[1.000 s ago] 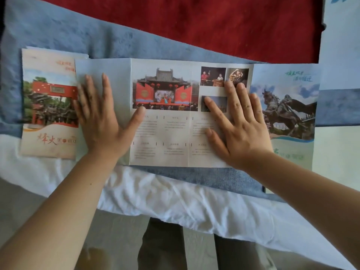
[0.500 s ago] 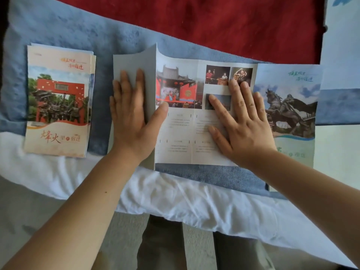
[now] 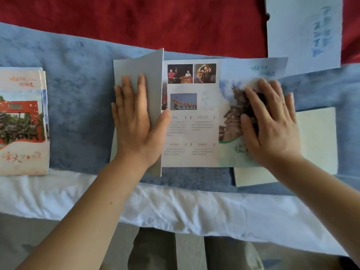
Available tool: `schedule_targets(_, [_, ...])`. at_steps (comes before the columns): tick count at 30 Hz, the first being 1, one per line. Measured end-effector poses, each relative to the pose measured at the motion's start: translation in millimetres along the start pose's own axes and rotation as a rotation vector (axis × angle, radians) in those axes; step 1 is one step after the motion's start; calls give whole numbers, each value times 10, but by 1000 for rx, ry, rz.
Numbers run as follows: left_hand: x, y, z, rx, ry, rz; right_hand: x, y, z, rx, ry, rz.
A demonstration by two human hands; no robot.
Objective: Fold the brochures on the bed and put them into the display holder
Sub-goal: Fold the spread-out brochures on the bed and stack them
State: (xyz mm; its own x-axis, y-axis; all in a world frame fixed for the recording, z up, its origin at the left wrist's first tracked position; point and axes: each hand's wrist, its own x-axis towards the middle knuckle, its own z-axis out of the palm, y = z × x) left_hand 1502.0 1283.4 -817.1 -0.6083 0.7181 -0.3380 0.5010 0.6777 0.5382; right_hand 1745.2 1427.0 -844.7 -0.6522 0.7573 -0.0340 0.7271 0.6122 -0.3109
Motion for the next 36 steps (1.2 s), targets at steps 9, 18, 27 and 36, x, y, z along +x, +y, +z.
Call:
schedule_targets(9, [-95,763,757,294,-29,95,-6,62,103,38,59,0])
schedule_targets(18, [-41,669,1097,504,113,128,6,56,97,32,41,6])
schedule_targets(27, [-42,633,1083,462,126,154,34,27,171,-84,16,-35])
schedule_targets(36, [-53,561,801,215,70,181,167,-353,317,-119,-58,-114])
